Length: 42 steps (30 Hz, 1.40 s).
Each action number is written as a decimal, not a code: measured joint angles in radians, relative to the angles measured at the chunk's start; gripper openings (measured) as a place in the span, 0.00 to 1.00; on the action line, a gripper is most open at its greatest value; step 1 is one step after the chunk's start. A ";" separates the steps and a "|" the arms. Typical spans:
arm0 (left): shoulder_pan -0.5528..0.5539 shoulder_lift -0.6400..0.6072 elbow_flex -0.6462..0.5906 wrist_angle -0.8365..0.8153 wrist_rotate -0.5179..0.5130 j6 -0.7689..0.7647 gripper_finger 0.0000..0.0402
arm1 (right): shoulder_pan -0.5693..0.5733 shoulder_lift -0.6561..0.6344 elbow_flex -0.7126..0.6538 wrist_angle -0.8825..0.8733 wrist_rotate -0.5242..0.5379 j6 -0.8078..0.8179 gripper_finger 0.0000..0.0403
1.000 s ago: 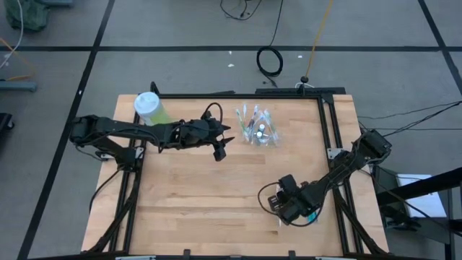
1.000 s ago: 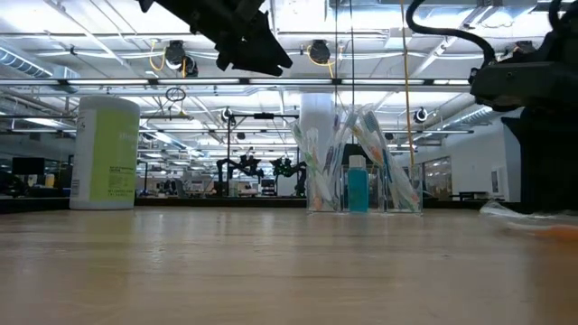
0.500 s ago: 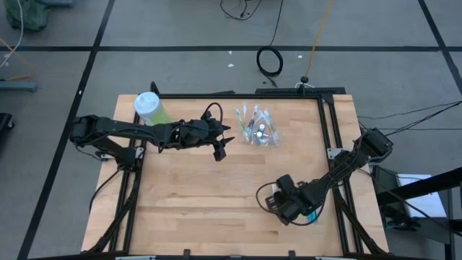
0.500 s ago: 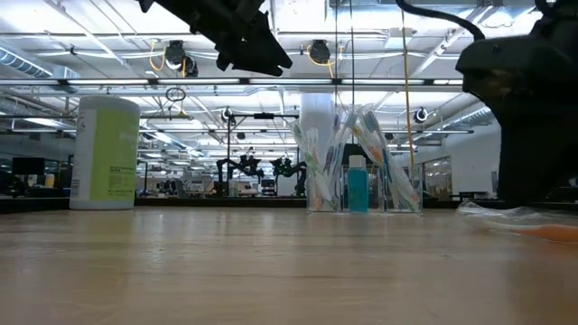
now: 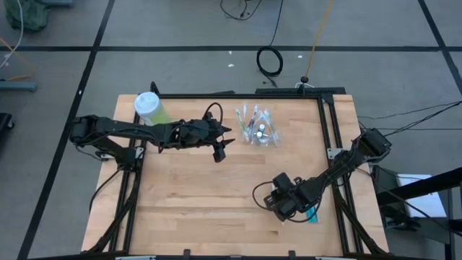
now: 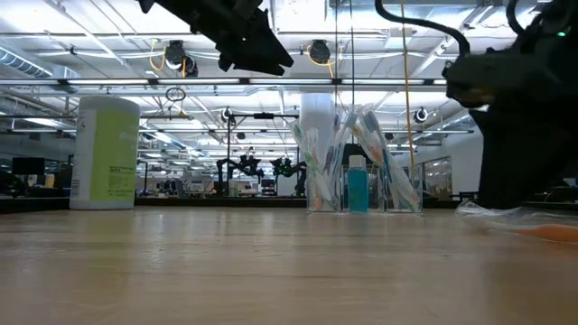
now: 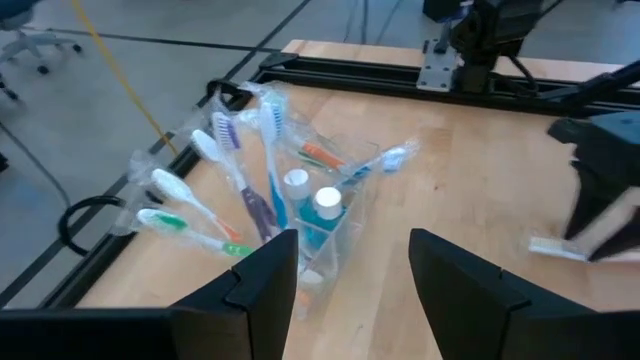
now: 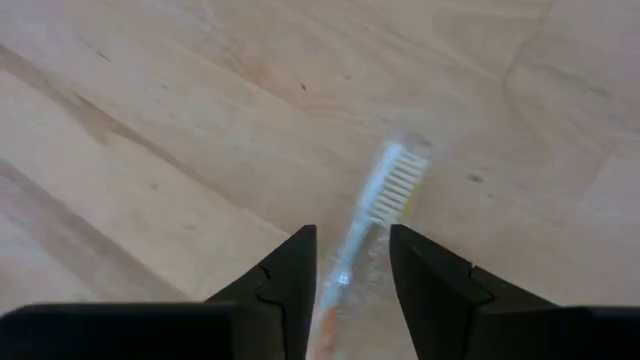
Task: Pick & Place toothbrushing station
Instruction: Put the orange toothbrush into the transparent organizer
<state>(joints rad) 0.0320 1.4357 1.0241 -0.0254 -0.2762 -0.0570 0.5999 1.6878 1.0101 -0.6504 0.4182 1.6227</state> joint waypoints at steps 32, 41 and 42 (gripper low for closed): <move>0.000 0.000 0.000 0.035 0.015 -0.004 0.50 | -0.118 -0.439 -0.221 0.417 0.752 -0.913 0.01; 0.000 0.000 0.000 0.037 0.014 -0.004 0.48 | -0.428 -0.530 -0.429 1.234 0.596 -1.631 0.01; 0.000 0.000 0.000 0.037 0.014 -0.004 0.48 | -0.473 -0.525 -0.464 1.360 0.487 -1.691 0.01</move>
<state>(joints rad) 0.0322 1.4353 1.0241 0.0116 -0.2619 -0.0608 0.1272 1.1628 0.5461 0.7100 0.9056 -0.0681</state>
